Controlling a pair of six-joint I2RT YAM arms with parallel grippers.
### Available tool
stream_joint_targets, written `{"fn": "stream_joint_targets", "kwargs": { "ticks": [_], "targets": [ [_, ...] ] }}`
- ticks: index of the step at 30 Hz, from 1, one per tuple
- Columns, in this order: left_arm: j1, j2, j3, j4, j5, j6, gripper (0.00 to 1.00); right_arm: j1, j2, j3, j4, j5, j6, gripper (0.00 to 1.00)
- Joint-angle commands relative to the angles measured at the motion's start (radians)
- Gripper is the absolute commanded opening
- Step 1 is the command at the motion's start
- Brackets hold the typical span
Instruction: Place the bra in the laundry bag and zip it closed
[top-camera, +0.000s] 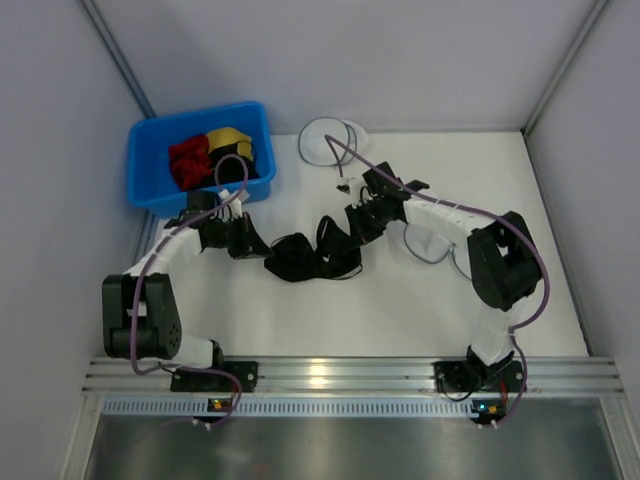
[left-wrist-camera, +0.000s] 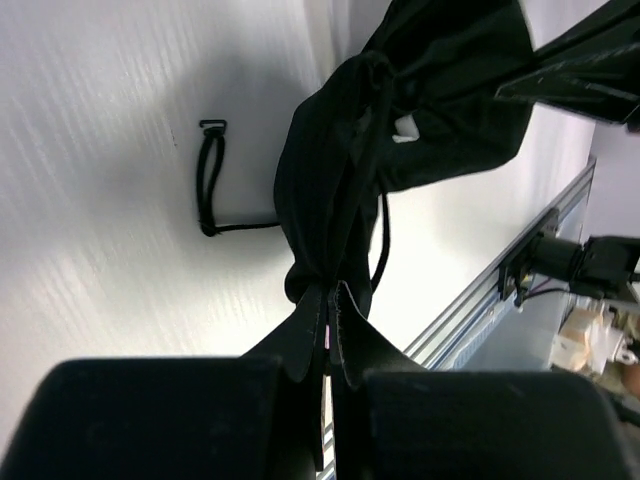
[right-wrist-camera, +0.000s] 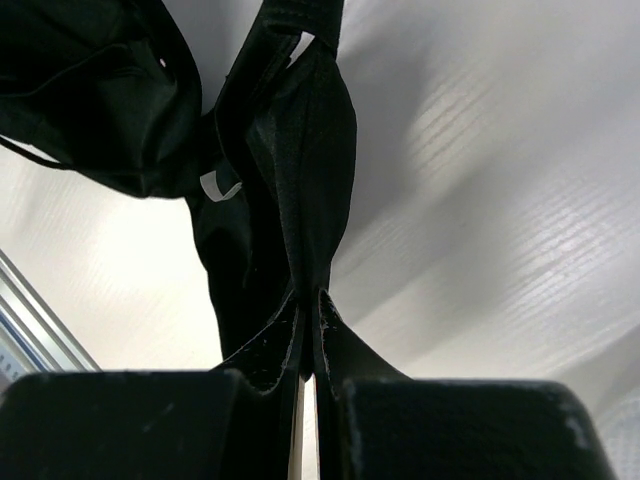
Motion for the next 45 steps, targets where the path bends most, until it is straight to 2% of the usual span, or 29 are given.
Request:
{"fn": "stream_joint_targets", "kwargs": {
  "ticks": [1,5,10,13,17,22,28,29,31,34,36,41,43,45],
  "targets": [
    [0.003,-0.091,0.046,-0.023,-0.077,-0.099,0.0,0.022,0.01,0.009,0.058,-0.022,0.06,0.0],
    [0.003,-0.117,0.095,-0.127,-0.23,-0.136,0.0,0.027,0.016,0.009,0.076,-0.037,0.115,0.0],
    [-0.007,-0.132,0.159,-0.161,-0.278,-0.188,0.0,0.051,0.025,0.0,0.127,-0.066,0.172,0.0],
    [-0.118,-0.114,0.202,-0.152,-0.304,-0.219,0.0,0.076,0.056,0.002,0.158,-0.091,0.192,0.0],
    [-0.244,-0.076,0.222,-0.072,-0.318,-0.286,0.0,0.085,0.106,0.006,0.171,-0.123,0.207,0.0],
    [-0.394,0.013,0.236,0.107,-0.317,-0.415,0.0,0.087,0.112,-0.014,0.208,-0.146,0.221,0.0],
    [-0.474,0.162,0.205,0.363,-0.248,-0.556,0.0,0.081,0.083,-0.063,0.23,-0.188,0.21,0.01],
    [-0.478,0.2,0.201,0.379,-0.238,-0.564,0.0,0.079,0.08,-0.069,0.216,-0.204,0.206,0.09],
    [-0.479,0.231,0.192,0.415,-0.222,-0.572,0.0,0.068,0.077,-0.074,0.194,-0.215,0.183,0.2],
    [-0.478,0.266,0.181,0.436,-0.208,-0.567,0.0,0.05,0.063,-0.086,0.145,-0.203,0.132,0.28],
    [-0.478,0.268,0.17,0.443,-0.2,-0.561,0.0,0.032,0.048,-0.101,0.115,-0.185,0.096,0.39],
    [-0.478,0.228,0.158,0.445,-0.206,-0.515,0.07,-0.01,-0.013,-0.121,0.046,-0.152,0.025,0.61],
    [-0.476,0.223,0.161,0.428,-0.211,-0.503,0.12,-0.024,-0.035,-0.121,0.015,-0.148,0.011,0.65],
    [-0.478,0.225,0.161,0.423,-0.185,-0.486,0.14,-0.037,-0.065,-0.123,0.003,-0.148,-0.035,0.77]
  ]
}}
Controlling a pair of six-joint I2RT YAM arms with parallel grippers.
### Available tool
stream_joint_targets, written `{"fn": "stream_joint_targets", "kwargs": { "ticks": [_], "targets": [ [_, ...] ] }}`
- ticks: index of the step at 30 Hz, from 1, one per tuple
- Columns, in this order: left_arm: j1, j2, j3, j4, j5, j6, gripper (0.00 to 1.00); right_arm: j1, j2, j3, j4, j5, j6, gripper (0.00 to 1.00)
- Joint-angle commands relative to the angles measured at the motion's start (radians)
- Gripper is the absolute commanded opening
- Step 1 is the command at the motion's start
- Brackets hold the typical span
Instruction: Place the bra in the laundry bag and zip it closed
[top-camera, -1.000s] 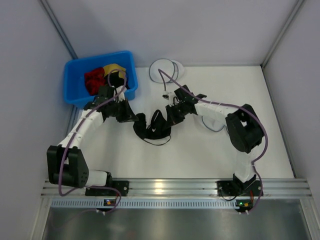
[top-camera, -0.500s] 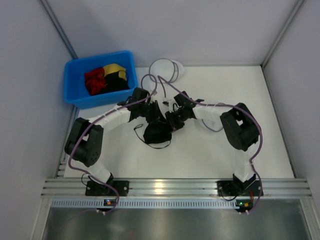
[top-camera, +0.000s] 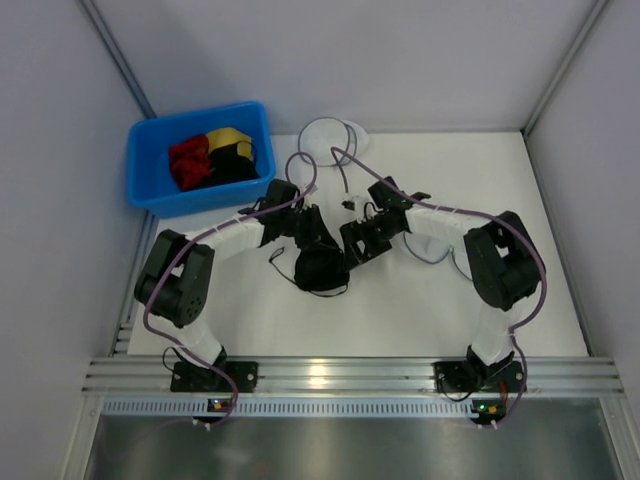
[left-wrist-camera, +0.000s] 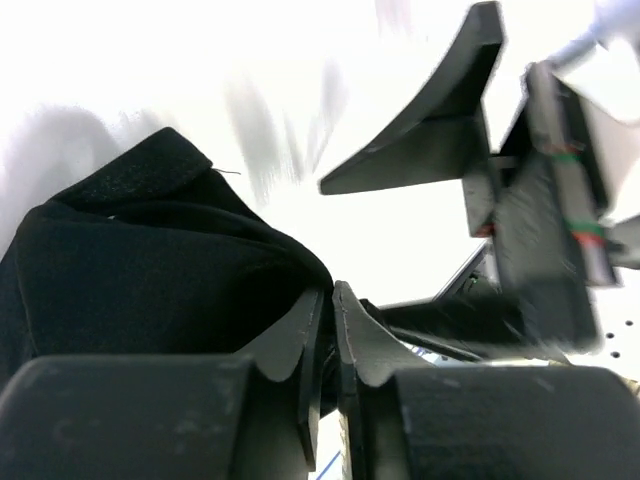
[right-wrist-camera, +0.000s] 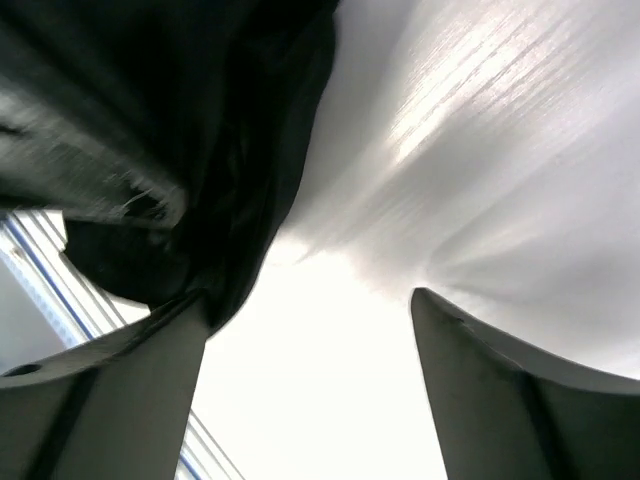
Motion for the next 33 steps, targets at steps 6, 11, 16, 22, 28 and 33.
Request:
{"fn": "stream_joint_targets", "kwargs": {
  "ticks": [6,11,16,22,28,33],
  "targets": [
    [-0.001,-0.063,-0.007,0.057,0.097,0.07,0.25,-0.035,-0.116,-0.001,-0.083,0.011,-0.115,0.83],
    [-0.003,-0.138,-0.012,0.033,0.125,0.139,0.32,-0.077,-0.159,-0.026,-0.057,-0.026,-0.096,0.8],
    [0.009,-0.237,0.019,-0.148,-0.004,0.307,0.33,-0.112,-0.146,0.011,-0.042,-0.099,0.008,0.87],
    [0.092,-0.374,0.001,-0.367,-0.283,0.628,0.37,-0.091,-0.095,0.043,0.018,-0.112,0.089,0.87],
    [0.141,-0.321,-0.084,-0.42,-0.414,0.872,0.45,-0.087,-0.07,0.071,0.026,-0.083,0.089,0.87],
    [0.153,-0.174,-0.052,-0.394,-0.477,0.912,0.44,-0.087,-0.072,0.099,0.006,-0.06,0.068,0.87]
  ]
}}
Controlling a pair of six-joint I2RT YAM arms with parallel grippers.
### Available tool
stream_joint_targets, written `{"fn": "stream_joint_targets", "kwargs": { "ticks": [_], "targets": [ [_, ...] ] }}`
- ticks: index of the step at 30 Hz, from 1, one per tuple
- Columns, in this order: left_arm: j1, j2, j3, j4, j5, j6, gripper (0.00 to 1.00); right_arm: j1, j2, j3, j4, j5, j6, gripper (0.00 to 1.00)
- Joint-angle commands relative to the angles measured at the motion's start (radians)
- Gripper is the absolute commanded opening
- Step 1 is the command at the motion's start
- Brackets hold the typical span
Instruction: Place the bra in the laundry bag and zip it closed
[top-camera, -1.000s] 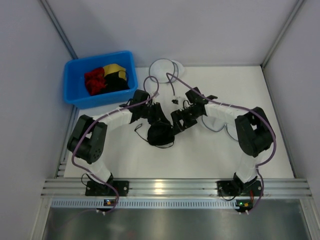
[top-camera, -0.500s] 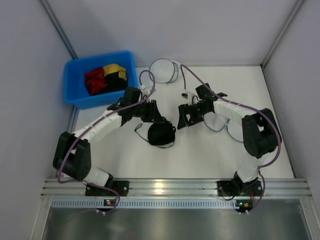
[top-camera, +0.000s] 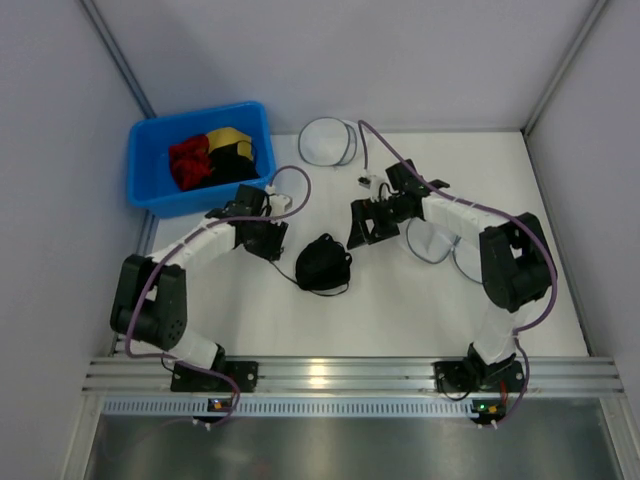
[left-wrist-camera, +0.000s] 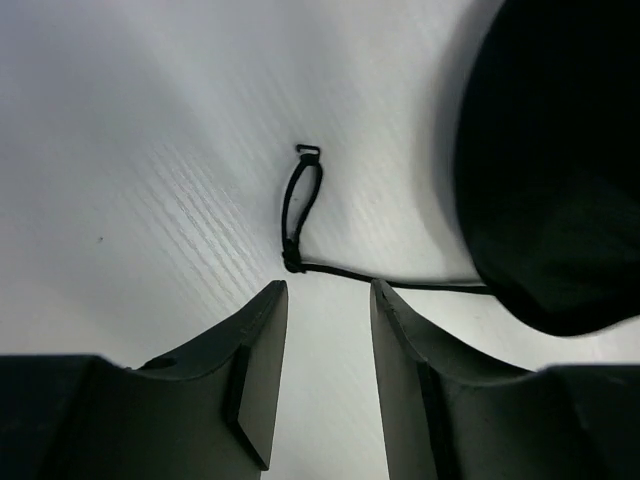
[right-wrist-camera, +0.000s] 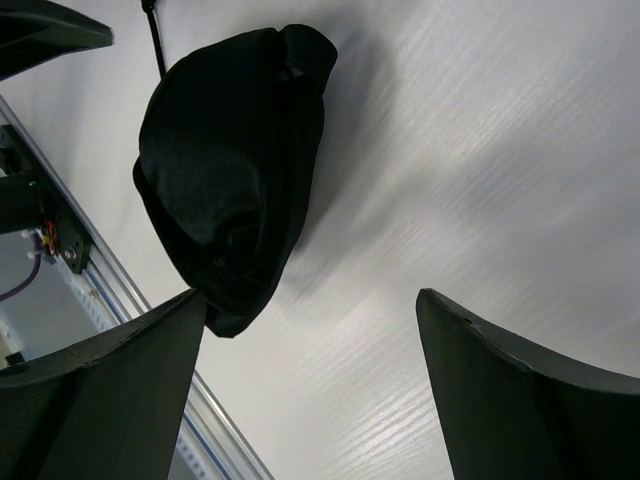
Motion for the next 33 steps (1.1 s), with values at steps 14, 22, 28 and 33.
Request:
{"fn": "stream_joint_targets", "kwargs": {
  "ticks": [14,22,28,33],
  "targets": [
    [0.013,0.172,-0.023,0.066,0.007,0.224,0.21,-0.001,-0.054,0.033,-0.017,0.055,-0.061,0.88],
    [0.013,0.053,-0.069,0.012,0.081,0.173,0.28,-0.004,-0.02,0.045,-0.017,0.039,-0.054,0.87],
    [0.013,0.08,0.012,0.014,0.057,0.147,0.44,-0.005,-0.027,0.042,-0.025,0.044,-0.061,0.88],
    [0.012,0.181,0.071,0.014,0.047,0.171,0.44,-0.005,-0.029,0.042,-0.025,0.053,-0.061,0.89]
  ]
}}
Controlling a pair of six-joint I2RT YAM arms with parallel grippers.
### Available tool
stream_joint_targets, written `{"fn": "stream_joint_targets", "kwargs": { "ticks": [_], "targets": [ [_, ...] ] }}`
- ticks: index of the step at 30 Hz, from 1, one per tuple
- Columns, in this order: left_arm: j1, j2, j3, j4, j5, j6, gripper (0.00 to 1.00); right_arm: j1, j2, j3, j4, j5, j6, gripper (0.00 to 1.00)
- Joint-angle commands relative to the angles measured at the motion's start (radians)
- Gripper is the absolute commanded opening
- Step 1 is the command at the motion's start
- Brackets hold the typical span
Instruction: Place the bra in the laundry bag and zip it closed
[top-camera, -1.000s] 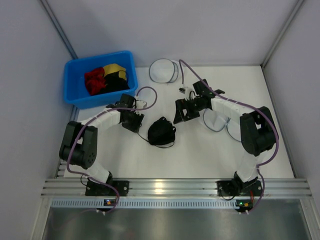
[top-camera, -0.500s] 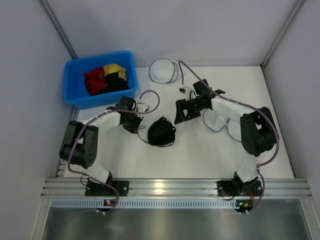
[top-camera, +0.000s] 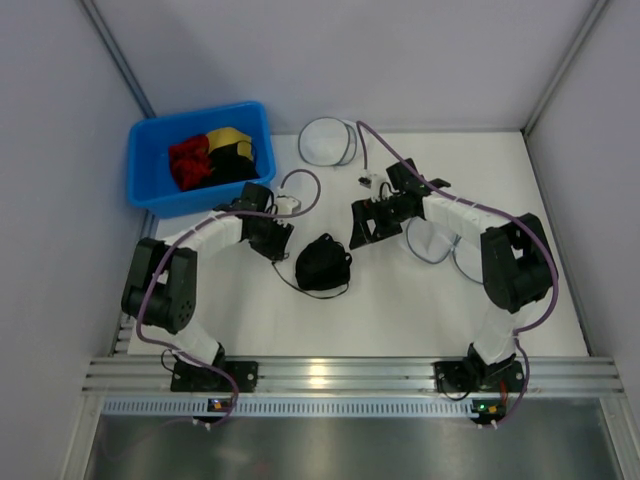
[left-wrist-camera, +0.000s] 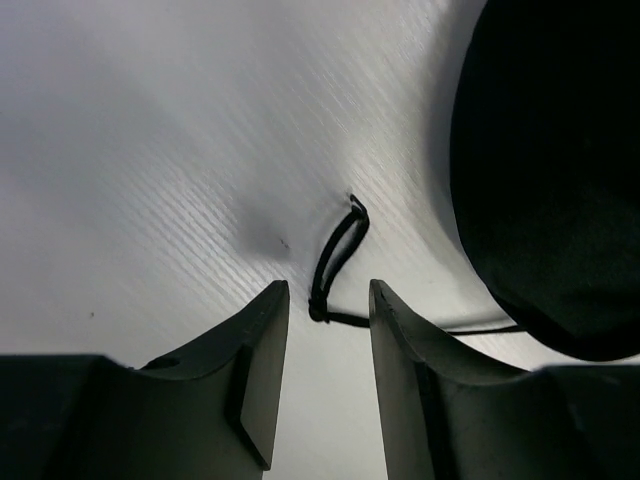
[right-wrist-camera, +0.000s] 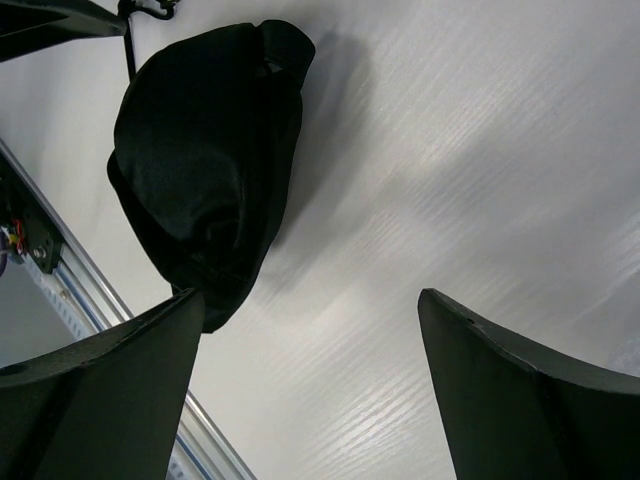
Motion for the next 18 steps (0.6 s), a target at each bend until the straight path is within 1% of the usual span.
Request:
{"fn": "stream_joint_targets", "kwargs": {
  "ticks": [1,4,5,8,9,11,12,15,16,18],
  "targets": [
    [0.001,0.074,0.046,0.005,0.003,0.019,0.43,-0.002,-0.022,0.027,0.002,0.007,-0.012,0.89],
    [0.001,0.102,0.023,0.005,0.008,0.02,0.38,-0.002,-0.018,0.029,0.002,0.011,-0.013,0.91],
    [0.001,0.101,0.014,0.006,0.012,0.022,0.32,-0.004,-0.018,0.029,0.003,0.011,-0.013,0.91],
    [-0.004,0.069,-0.039,-0.001,0.032,0.028,0.21,-0.005,-0.012,0.03,0.002,0.013,-0.013,0.92],
    [-0.005,0.055,-0.052,-0.007,0.043,0.03,0.14,-0.009,-0.01,0.032,0.0,0.013,-0.015,0.93],
    [-0.008,0.0,-0.086,-0.039,0.112,0.042,0.07,-0.009,-0.001,0.035,-0.001,0.01,-0.016,0.98],
    [-0.011,-0.023,-0.095,-0.05,0.142,0.045,0.0,-0.009,-0.001,0.036,0.0,0.01,-0.016,0.98],
    [-0.034,-0.135,-0.097,-0.092,0.236,0.073,0.0,-0.009,0.011,0.04,0.002,0.002,-0.01,0.99],
    [-0.036,-0.189,-0.083,-0.096,0.302,0.06,0.0,-0.01,0.016,0.041,0.003,-0.001,-0.01,0.99],
    [-0.041,-0.25,-0.056,-0.138,0.377,0.057,0.0,-0.01,0.02,0.046,0.005,-0.003,-0.009,0.99]
  ]
}}
